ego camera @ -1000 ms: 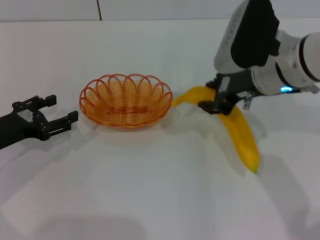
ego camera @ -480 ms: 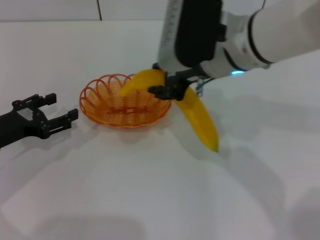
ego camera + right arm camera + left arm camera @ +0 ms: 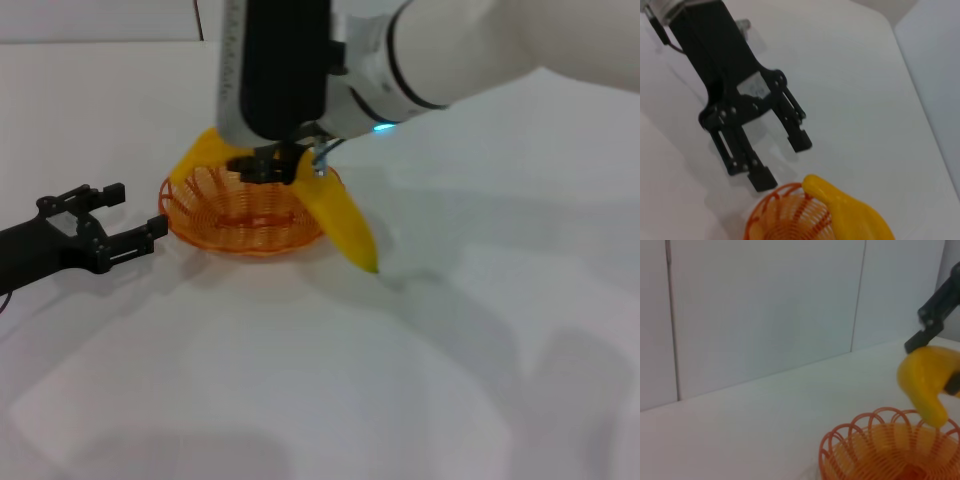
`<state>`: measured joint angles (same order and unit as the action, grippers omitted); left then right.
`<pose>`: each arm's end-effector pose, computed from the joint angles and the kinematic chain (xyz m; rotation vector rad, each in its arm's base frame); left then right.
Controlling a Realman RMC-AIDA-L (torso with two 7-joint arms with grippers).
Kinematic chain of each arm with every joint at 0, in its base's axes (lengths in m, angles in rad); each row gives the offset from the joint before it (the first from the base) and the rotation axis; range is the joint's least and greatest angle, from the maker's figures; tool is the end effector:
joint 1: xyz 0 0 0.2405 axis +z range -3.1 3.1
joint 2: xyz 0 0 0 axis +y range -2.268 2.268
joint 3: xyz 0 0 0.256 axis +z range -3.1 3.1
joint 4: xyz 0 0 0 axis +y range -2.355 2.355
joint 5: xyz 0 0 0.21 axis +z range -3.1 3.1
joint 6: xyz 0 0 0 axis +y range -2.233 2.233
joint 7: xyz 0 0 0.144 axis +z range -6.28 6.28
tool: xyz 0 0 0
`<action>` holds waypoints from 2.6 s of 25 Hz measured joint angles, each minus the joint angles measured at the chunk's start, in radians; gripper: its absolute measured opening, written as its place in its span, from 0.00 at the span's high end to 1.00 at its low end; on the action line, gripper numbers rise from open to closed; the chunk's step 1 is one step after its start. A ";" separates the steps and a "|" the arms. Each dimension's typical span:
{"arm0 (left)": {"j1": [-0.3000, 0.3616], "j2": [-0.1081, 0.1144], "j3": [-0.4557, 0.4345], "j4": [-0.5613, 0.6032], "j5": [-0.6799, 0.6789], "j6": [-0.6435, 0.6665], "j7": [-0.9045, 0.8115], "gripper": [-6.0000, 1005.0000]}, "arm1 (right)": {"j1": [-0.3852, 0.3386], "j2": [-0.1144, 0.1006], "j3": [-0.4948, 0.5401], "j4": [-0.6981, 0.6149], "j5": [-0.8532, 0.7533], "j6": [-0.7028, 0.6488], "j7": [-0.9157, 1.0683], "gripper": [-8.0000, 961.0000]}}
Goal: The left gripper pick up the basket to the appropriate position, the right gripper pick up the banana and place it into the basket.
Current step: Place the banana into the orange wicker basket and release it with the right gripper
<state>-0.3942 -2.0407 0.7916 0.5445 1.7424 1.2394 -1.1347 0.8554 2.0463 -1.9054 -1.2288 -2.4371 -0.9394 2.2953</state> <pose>-0.3277 0.3256 0.0054 -2.3937 -0.6222 -0.5454 0.0515 0.3790 -0.0959 -2.7015 -0.2868 -0.2775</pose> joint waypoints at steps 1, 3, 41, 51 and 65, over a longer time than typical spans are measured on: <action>0.000 0.000 0.000 0.000 0.000 0.000 0.000 0.21 | 0.017 0.000 -0.011 0.020 0.008 0.012 0.000 0.43; -0.002 0.000 0.000 0.000 0.000 0.000 0.000 0.21 | 0.039 0.000 -0.028 0.050 0.020 0.031 0.000 0.43; -0.022 0.002 0.000 -0.015 0.008 0.000 0.003 0.21 | 0.138 0.005 -0.143 0.183 0.017 0.156 0.026 0.37; -0.015 0.002 0.000 -0.015 0.009 -0.004 0.004 0.21 | 0.123 0.004 -0.154 0.147 0.024 0.154 0.025 0.30; -0.007 0.002 -0.006 -0.025 0.003 -0.008 0.019 0.21 | -0.110 -0.008 0.091 -0.090 0.125 -0.066 -0.182 0.21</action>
<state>-0.4007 -2.0389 0.7855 0.5199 1.7453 1.2317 -1.1156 0.7453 2.0386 -1.8146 -1.3190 -2.3120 -1.0050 2.1135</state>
